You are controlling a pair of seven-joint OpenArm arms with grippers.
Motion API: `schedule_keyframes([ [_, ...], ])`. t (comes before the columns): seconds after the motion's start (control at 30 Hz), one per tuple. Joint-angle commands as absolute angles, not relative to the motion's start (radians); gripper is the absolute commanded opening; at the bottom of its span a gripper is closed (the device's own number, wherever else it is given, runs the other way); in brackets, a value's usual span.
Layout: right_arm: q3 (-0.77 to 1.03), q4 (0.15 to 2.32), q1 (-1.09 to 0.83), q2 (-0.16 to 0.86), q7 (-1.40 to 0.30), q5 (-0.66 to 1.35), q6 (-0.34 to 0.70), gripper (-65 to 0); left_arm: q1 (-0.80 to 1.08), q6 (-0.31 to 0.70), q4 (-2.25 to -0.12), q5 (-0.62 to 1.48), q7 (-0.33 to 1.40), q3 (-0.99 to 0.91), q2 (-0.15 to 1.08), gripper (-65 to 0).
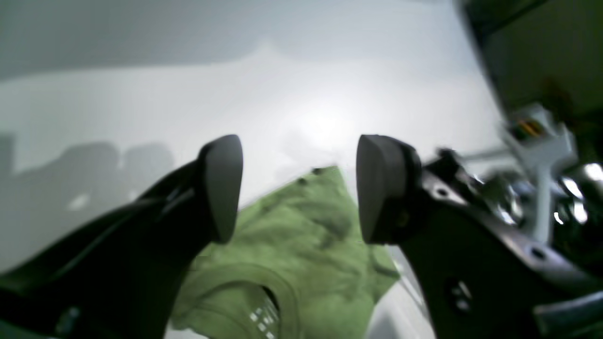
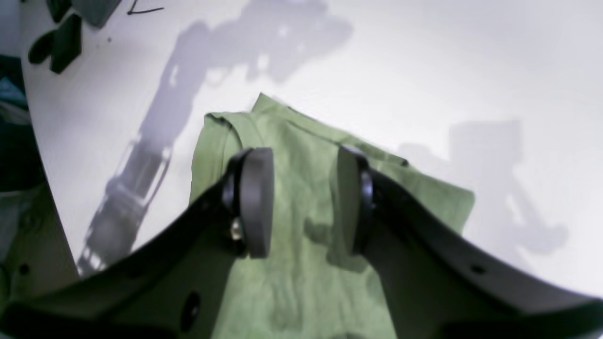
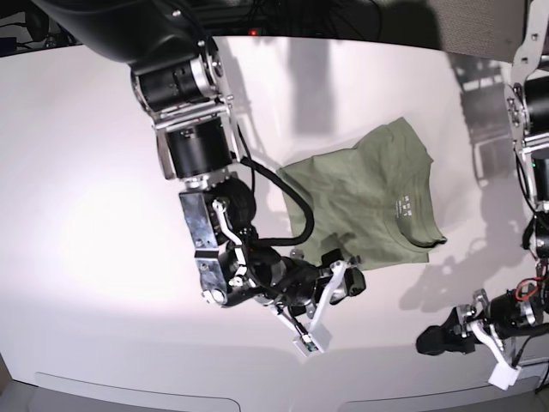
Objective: Fold the T-shirt properly
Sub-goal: 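Lower the folded bundle onto the table with both grippers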
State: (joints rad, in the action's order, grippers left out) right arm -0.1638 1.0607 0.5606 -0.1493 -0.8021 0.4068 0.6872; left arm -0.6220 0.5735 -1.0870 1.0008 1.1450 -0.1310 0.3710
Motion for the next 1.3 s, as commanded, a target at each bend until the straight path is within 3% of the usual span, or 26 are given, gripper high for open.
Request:
schedule_keyframes([
  [0.0, -0.164, 1.057, 0.608, -0.157, -0.764, 0.397, 0.698, -42.1, -0.625, 0.577, -1.117, 1.026, 1.138, -0.134, 0.371, -28.1],
  [0.37, -0.164, 0.621, 0.759, -0.157, -0.641, 0.236, 0.698, -42.1, -0.186, 0.577, -1.391, 1.019, 1.150, -0.137, 0.138, -28.1],
  [0.57, -0.164, 0.610, 0.717, -0.157, -0.675, 0.216, 0.698, -42.1, -0.015, 0.577, -1.453, 0.680, 0.947, -0.137, 0.089, -28.1],
  [0.8, -0.171, 0.615, 0.653, -0.096, -0.747, 0.272, 0.698, -42.1, -0.013, 0.550, -1.453, 0.479, 0.842, -0.137, 0.095, -28.1],
  [1.0, -0.231, 0.704, 0.616, -0.003, -0.978, 0.457, 0.698, -42.1, -0.054, 0.537, -1.453, 0.373, 0.805, -0.136, 0.122, -28.1],
  [1.27, -0.428, 0.925, 0.408, 0.091, -0.994, 0.467, 0.698, -42.1, -0.083, 0.508, -1.453, 0.370, 0.775, -0.137, 0.201, -28.1],
])
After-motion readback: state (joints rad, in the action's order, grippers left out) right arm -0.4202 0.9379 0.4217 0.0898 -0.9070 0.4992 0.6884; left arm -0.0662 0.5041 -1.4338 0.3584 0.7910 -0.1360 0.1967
